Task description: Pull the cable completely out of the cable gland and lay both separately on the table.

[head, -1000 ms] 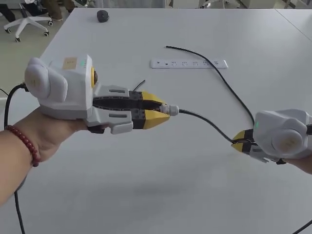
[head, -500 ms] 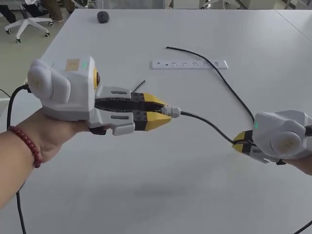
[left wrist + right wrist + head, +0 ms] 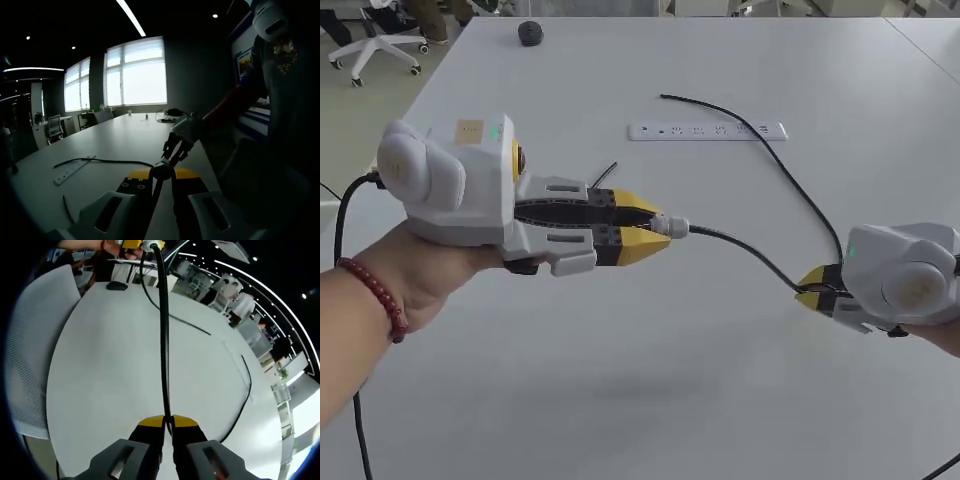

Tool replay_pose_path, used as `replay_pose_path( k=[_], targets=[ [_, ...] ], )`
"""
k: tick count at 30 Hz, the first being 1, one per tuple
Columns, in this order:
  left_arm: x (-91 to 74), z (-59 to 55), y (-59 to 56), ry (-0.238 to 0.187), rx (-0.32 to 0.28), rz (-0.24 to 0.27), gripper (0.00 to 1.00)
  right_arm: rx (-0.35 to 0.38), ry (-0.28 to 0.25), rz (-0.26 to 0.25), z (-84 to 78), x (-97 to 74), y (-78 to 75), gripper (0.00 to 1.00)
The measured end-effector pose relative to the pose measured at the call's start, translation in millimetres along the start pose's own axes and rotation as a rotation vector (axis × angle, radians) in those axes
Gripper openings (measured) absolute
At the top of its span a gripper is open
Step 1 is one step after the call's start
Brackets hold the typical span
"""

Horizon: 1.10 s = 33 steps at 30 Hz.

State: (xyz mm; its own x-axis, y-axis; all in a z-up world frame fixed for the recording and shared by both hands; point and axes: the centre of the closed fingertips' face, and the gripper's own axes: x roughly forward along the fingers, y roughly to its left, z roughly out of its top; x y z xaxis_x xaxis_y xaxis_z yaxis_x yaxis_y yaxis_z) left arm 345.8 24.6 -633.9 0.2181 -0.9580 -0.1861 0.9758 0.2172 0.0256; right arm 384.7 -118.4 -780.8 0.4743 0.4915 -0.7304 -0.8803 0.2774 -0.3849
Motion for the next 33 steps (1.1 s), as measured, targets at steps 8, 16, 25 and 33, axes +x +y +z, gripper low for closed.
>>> replay_pose_path(
  k=[8,16,25,33],
  targets=[
    [2.9,-1.4,1.3,0.003,0.0,0.0,0.16,0.073,-0.143,-0.023,39.2,-12.8,1.5,0.25],
    [3.1,-4.2,2.2,0.011,-0.003,0.001,0.16,0.081,-0.251,-0.045,77.8,-31.1,5.0,0.3],
    [4.4,-5.9,2.7,0.015,-0.007,0.005,0.16,0.016,-0.438,-0.061,153.3,-63.3,9.8,0.37],
    [4.8,-7.6,1.4,0.023,-0.006,0.002,0.16,-0.067,-0.478,-0.063,189.2,-78.1,16.9,0.32]
  ],
)
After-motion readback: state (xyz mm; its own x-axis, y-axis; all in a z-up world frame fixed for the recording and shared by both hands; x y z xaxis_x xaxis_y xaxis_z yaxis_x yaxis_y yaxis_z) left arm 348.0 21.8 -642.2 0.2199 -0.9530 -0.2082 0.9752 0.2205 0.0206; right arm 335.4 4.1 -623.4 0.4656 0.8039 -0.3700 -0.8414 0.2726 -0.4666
